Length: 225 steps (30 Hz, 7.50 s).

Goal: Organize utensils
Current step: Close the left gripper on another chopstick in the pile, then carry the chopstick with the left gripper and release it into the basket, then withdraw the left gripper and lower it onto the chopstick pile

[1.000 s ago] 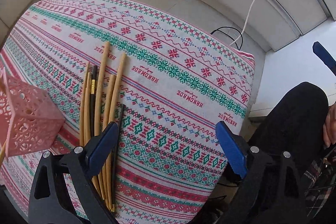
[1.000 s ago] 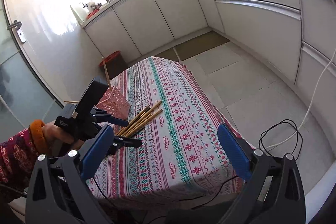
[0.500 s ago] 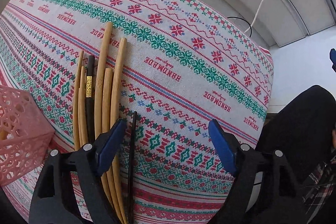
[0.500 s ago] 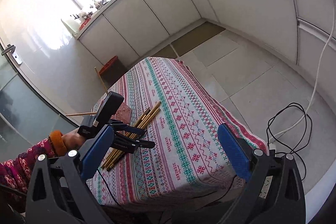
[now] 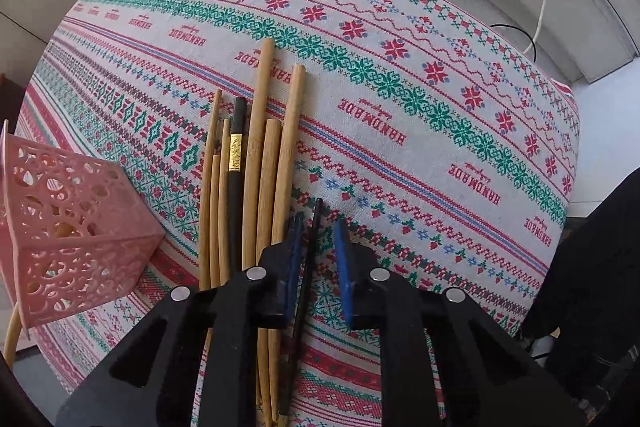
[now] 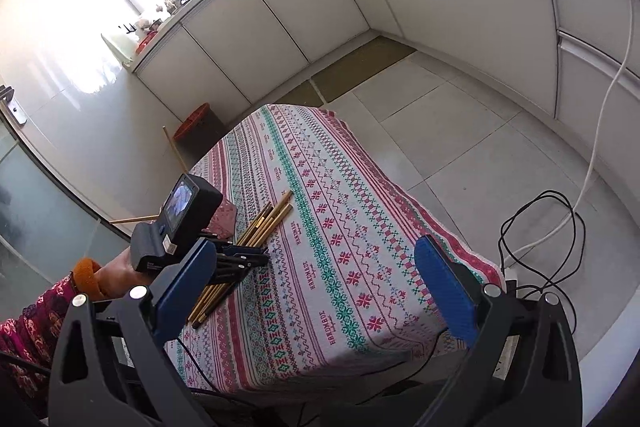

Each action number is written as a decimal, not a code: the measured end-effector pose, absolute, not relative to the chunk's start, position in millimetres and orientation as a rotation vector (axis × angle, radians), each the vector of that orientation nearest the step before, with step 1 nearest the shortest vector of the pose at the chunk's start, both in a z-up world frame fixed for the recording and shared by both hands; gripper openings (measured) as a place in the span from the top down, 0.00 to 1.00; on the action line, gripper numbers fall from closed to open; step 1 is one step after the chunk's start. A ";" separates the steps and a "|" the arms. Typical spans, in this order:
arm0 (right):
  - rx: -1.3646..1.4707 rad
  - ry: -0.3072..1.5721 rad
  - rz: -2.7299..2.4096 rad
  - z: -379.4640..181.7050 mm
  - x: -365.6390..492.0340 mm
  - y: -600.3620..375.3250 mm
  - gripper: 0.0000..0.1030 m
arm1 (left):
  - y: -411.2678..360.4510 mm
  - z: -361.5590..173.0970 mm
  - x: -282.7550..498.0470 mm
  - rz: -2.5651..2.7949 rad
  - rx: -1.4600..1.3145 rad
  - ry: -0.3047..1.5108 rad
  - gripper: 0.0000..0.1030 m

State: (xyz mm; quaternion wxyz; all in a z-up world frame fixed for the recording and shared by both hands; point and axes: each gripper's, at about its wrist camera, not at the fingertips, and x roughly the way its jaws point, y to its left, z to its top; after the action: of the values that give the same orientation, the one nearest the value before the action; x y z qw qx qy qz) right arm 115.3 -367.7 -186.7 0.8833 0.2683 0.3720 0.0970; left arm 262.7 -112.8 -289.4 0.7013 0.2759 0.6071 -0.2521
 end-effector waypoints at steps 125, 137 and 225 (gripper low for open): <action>0.262 0.594 0.381 3.5 297.9 -156.2 0.93 | 90.3 -50.1 260.0 -0.196 -0.265 0.621 0.93; 0.233 0.699 0.399 -29.8 335.7 -128.4 0.86 | 122.4 -28.3 246.1 -0.140 -0.331 0.524 0.83; 0.726 0.720 0.314 -194.4 132.2 -385.2 0.06 | -152.2 -282.3 372.5 -0.466 0.409 1.294 0.65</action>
State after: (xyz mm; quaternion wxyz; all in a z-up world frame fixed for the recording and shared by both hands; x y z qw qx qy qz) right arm 132.2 -385.2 -194.4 0.8605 0.3458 0.3429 0.1498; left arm 372.5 -152.2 -282.3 0.7534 0.1874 0.5930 -0.2135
